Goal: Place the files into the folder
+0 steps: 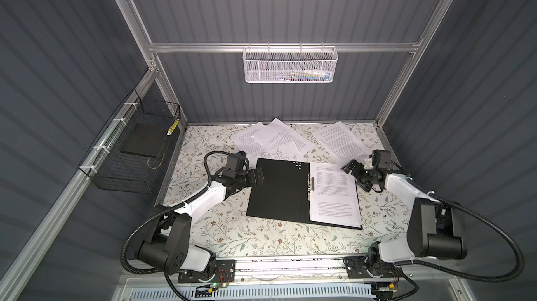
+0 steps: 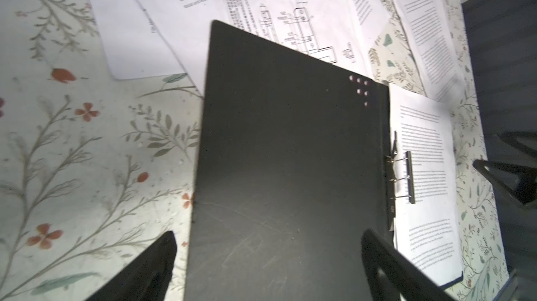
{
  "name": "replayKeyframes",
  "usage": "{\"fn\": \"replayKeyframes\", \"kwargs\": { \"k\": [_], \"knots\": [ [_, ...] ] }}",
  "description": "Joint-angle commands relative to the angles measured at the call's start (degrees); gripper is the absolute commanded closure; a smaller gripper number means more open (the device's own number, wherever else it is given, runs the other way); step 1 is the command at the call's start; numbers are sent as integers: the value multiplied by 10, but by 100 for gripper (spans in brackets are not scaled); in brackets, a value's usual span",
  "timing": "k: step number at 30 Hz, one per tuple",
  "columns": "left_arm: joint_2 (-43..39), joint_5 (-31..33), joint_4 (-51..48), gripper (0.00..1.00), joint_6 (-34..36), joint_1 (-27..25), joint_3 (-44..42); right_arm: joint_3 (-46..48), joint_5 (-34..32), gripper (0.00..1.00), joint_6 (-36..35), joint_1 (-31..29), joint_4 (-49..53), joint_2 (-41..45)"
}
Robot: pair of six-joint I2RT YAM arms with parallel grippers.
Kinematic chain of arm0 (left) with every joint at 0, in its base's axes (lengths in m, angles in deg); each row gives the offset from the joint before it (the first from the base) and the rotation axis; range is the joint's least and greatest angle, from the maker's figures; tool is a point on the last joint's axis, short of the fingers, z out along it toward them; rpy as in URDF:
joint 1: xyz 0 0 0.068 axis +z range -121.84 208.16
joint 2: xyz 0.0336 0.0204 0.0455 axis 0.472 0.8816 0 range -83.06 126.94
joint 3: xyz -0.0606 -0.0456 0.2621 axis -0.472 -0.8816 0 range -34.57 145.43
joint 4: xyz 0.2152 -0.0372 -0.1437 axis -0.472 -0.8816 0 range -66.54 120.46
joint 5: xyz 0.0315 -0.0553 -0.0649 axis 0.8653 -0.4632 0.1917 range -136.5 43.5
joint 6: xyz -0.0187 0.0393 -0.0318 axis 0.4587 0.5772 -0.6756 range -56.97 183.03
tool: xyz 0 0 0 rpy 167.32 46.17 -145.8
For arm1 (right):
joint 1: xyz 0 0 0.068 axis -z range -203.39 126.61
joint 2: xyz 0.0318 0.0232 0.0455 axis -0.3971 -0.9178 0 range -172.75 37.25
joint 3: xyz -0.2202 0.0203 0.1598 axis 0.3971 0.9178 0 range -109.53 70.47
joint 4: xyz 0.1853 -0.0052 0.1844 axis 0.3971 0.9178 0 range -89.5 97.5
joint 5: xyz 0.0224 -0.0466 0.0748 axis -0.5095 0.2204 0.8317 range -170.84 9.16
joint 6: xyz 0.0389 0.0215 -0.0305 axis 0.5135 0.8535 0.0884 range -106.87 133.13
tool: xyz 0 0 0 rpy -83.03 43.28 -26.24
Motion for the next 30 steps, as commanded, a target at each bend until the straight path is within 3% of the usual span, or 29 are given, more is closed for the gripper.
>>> {"fn": "replayKeyframes", "kwargs": {
  "k": [1,11,19,30],
  "knots": [
    [24,-16,-38,0,14,5,14,43,17,1,15,30,-29,33],
    [74,-45,-52,0,23,5,19,109,58,1,20,82,-65,38],
    [88,-60,-58,0,24,6,12,133,137,3,29,82,-112,2],
    [74,-71,-48,0,-4,-11,-31,155,167,5,32,53,-138,-10]
  ]
}}
